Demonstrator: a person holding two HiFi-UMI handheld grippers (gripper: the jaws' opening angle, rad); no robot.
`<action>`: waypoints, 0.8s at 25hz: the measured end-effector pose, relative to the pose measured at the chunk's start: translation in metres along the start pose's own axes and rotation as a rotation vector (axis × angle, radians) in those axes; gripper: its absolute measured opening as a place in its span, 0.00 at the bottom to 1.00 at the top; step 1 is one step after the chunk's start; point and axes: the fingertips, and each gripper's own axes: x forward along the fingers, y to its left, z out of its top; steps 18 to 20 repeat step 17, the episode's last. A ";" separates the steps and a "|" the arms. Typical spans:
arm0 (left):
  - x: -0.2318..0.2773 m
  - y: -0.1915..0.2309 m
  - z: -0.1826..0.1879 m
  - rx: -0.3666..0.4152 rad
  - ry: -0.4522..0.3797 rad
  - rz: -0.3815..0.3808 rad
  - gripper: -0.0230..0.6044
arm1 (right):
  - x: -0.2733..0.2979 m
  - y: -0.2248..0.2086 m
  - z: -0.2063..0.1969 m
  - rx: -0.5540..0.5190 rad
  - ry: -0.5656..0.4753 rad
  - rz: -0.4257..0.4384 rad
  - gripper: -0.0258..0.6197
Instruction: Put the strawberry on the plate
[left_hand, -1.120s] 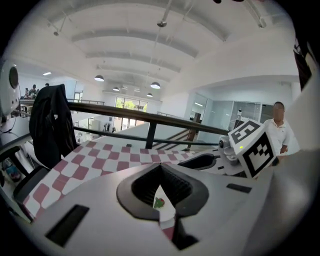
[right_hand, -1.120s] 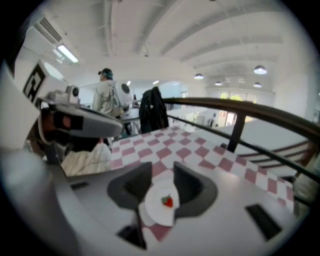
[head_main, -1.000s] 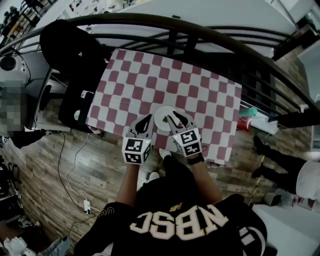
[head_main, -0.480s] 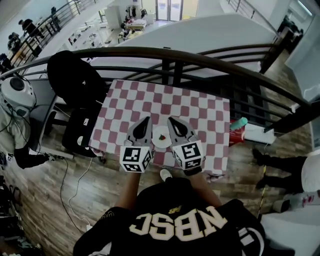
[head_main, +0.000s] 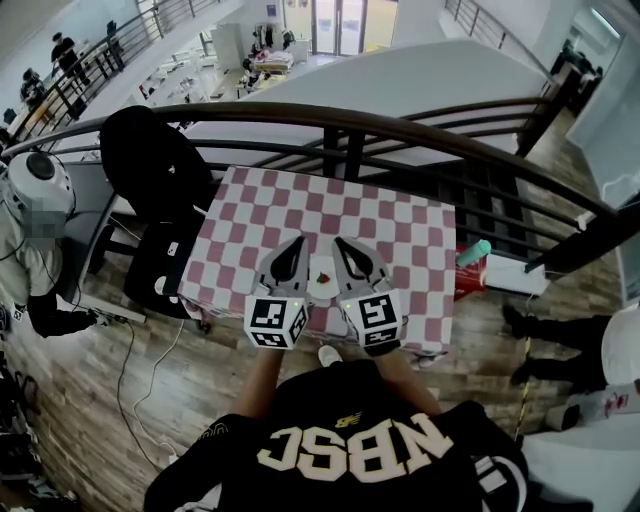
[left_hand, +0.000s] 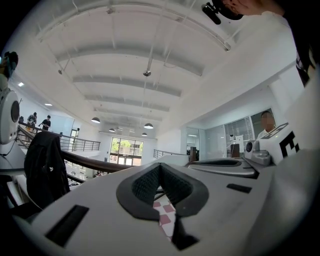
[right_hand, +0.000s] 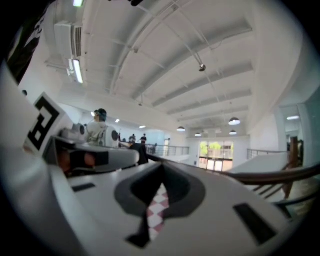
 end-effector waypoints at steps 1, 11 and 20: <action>-0.001 -0.001 0.000 0.001 0.002 -0.004 0.06 | -0.001 0.001 0.000 0.000 -0.002 -0.001 0.07; -0.005 -0.001 -0.009 0.003 0.023 -0.033 0.06 | -0.003 0.006 -0.010 -0.002 0.019 -0.028 0.07; -0.012 0.006 -0.018 -0.001 0.033 -0.039 0.06 | 0.000 0.012 -0.016 -0.006 0.033 -0.039 0.07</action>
